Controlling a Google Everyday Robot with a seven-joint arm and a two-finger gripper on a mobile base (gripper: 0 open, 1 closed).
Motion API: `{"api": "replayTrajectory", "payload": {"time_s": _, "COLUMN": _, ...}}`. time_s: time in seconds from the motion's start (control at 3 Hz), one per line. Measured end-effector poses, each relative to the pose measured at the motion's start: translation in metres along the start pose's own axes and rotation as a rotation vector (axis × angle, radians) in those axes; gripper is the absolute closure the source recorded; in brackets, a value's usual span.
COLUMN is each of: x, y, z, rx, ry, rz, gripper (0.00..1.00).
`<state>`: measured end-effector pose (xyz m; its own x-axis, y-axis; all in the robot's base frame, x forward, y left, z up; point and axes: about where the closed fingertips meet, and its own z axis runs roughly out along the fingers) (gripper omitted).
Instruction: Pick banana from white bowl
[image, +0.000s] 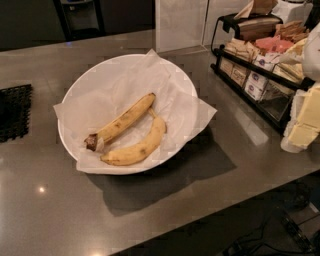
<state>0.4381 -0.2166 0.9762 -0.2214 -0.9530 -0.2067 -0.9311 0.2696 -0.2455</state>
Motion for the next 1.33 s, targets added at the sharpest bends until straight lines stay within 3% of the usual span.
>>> {"api": "replayTrajectory", "payload": {"time_s": 0.33, "x": -0.001, "y": 0.000, "z": 0.000, "rx": 0.002, "ry": -0.001, "rz": -0.002, "gripper": 0.00}}
{"api": "replayTrajectory", "payload": {"time_s": 0.67, "x": -0.019, "y": 0.002, "z": 0.003, "rx": -0.012, "ry": -0.038, "rz": -0.060, "gripper": 0.00}}
{"api": "replayTrajectory", "payload": {"time_s": 1.33, "x": -0.107, "y": 0.025, "z": -0.017, "rx": -0.014, "ry": -0.145, "rz": -0.370, "gripper": 0.00}}
